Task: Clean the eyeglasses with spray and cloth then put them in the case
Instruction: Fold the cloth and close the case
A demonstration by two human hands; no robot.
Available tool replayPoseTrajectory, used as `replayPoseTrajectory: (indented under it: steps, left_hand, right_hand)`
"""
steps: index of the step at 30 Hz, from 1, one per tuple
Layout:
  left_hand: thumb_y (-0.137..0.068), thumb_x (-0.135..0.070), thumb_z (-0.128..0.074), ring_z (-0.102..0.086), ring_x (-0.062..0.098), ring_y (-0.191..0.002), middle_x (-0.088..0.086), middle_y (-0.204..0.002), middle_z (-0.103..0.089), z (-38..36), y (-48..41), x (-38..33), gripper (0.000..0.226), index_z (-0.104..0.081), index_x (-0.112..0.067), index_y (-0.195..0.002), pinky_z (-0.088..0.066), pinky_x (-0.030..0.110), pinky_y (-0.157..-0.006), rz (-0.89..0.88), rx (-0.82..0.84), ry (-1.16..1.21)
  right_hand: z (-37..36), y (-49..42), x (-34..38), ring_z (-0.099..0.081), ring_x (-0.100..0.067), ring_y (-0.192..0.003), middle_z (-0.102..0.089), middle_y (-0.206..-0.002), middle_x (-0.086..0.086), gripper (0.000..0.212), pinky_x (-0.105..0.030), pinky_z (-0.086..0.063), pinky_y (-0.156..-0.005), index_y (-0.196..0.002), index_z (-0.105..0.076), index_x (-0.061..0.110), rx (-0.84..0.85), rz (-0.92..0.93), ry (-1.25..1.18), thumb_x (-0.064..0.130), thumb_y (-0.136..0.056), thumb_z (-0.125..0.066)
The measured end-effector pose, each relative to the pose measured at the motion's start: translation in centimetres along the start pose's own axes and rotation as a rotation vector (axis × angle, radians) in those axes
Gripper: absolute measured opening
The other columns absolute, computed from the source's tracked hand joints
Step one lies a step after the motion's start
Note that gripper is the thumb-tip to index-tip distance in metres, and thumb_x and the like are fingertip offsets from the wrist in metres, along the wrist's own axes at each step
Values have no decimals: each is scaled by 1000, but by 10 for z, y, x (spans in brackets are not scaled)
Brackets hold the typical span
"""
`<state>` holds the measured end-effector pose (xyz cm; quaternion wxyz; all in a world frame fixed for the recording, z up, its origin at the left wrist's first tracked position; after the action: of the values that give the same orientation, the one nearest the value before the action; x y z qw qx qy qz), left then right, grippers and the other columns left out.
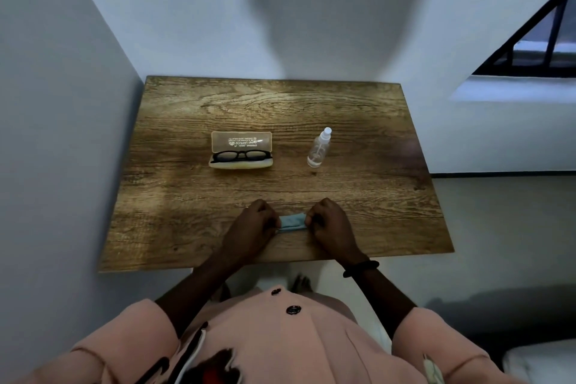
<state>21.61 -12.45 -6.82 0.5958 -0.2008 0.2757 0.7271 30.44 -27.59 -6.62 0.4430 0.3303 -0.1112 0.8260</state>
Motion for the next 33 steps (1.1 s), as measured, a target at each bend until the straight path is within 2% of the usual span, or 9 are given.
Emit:
replayPoseTrajectory:
  steps: [3,6,8,12,15,18,27,29,33]
  left_hand:
    - [-87,-18,-76,-58,15,-105,-1,-120,-57,-1,3,-2,16,-73,-21,-103,-51,28,-86,-16,1,11]
    - [-89,-24,-75,-55,14,-104,-1,-121,-55,-3,5,-1,18,-73,-20,-106,-48,25,-84,-23,1,21]
    - [-92,-27,-72,-56,15,-101,1,-118,-56,1,6,-2,17,-73,-18,-106,-49,28,-82,-26,-48,36]
    - [-100,-28,-61,-58,18,-96,4,-110,-60,12,7,0,19,-70,-15,-110,-51,34,-77,21,-178,47]
    - [-99,-29,-61,-58,19,-101,3,-114,-60,5,3,-1,22,-69,-20,-117,-50,33,-80,60,-135,38]
    - [-96,-30,-65,-56,18,-105,2,-120,-58,-5,4,1,28,-67,-22,-123,-44,27,-79,109,-78,-30]
    - [-87,-25,-77,-57,22,-104,5,-113,-57,-1,3,12,23,-72,-16,-108,-41,27,-80,247,-101,67]
    - [-87,-22,-77,-59,19,-101,1,-105,-59,4,2,14,18,-72,-17,-103,-39,25,-78,269,-111,144]
    - [-90,-21,-76,-62,4,-92,-13,-96,-67,20,3,20,13,-67,-30,-93,-45,14,-74,306,-123,381]
  right_hand:
    - [2,5,-5,-56,-15,-87,-59,-88,1,20,-29,-43,-72,-75,-67,18,-35,-17,-20,0,-80,-64]
    - [6,8,-9,-57,-15,-91,-61,-94,1,18,-28,-45,-76,-87,-66,16,-92,-38,-67,-1,-85,-60]
    - [10,9,-9,-58,-15,-95,-64,-99,-1,20,-29,-47,-80,-95,-67,14,-122,-48,-94,-2,-87,-58]
    - [11,8,-4,-57,-12,-94,-63,-100,0,12,-26,-45,-78,-105,-70,14,-150,-29,-104,16,-94,-64]
    - [1,5,-7,-57,-14,-98,-62,-105,0,24,-30,-48,-79,-112,-71,17,-82,-57,-42,29,-91,-68]
    - [-9,4,-8,-54,-15,-104,-57,-112,-1,40,-30,-49,-84,-122,-68,23,19,-82,44,30,-83,-76]
    - [-7,-1,-10,-53,-17,-98,-53,-100,3,23,-27,-38,-75,-98,-70,17,60,-202,53,22,-78,-79]
    - [-7,-3,-10,-57,-16,-95,-61,-99,0,17,-28,-41,-74,-91,-70,17,53,-234,-55,19,-77,-80]
    - [-2,-6,-8,-68,-11,-90,-73,-96,-2,11,-27,-53,-77,-87,-70,15,59,-335,-455,10,-81,-78]
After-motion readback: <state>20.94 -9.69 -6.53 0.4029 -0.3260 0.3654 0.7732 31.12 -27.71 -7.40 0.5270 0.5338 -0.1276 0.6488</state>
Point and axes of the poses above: each hand's wrist, its own y-axis away from the middle knuckle, its own z-axis out of the back of the hand, x = y × z, the point moved 10 cm from there along -y, towards the middle knuckle
